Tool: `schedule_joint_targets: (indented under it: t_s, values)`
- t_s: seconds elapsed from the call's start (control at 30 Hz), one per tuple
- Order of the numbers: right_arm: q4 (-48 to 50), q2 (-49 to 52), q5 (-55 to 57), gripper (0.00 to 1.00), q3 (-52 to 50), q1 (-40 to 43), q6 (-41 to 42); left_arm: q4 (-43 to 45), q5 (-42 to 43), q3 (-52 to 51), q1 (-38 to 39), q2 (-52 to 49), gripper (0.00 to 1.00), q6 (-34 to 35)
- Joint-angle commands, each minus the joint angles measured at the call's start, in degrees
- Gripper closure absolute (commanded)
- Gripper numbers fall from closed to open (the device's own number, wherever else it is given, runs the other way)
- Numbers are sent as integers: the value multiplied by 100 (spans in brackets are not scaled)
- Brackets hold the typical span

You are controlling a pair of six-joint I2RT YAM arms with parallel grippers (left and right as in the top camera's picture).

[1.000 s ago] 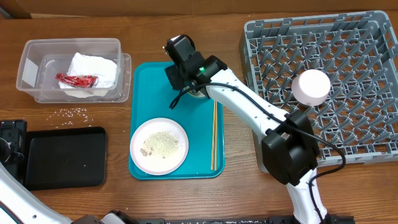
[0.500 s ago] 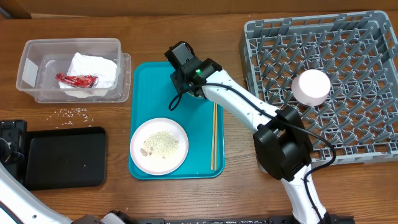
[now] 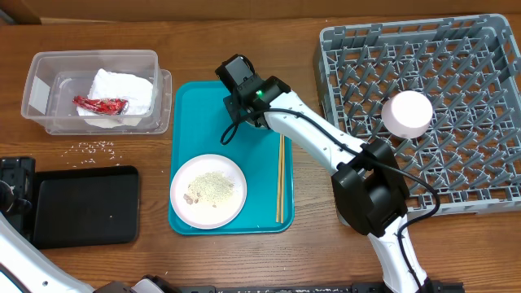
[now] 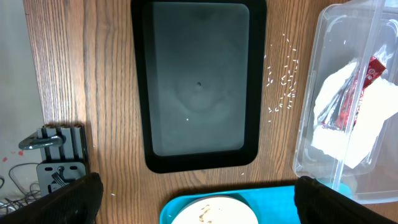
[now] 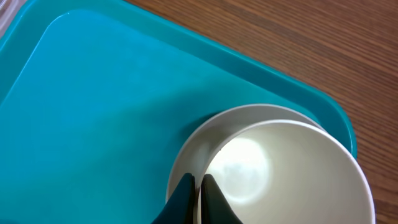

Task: Sort waste into correct bins and load items into the dishwasher
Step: 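Move the right gripper to the white cup on the tray and grasp it, then lift the white cup with the right gripper to the rack's top edge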

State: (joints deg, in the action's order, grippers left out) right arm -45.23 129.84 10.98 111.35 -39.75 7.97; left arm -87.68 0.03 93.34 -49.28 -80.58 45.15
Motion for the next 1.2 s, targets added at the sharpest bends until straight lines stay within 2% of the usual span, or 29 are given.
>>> schedule_joint_targets:
  t_s: [0.0, 0.2, 0.3, 0.53, 0.67, 0.83, 1.03, 1.17]
  values:
    - [-149, -107, 52, 96, 389, 7, 275, -11, -2, 28, -22, 83, 0, 118]
    - [-468, -662, 59, 96, 1032, 28, 280, -11, -2, 28, -22, 81, 0, 118]
    - [-601, -1080, 57, 96, 1344, 142, 584, -9, -2, 28, -22, 81, 0, 118]
    - [-1351, -2170, -341, 96, 1626, 975, 883, -11, -2, 28, -22, 81, 0, 118]
    - [-2017, -2671, -1370, 96, 1626, 2157, 883, -11, -2, 28, -22, 81, 0, 118]
    - [-2511, -2680, -2833, 96, 1576, 3512, 826, -11, -2, 28, -22, 81, 0, 118]
    - [-2175, -2618, -4822, 96, 953, 4634, 39, -11, -2, 28, -22, 81, 0, 118]
    - [-1550, -2583, -5869, 96, 310, 5060, -76, -11, -2, 28, -22, 81, 0, 118]
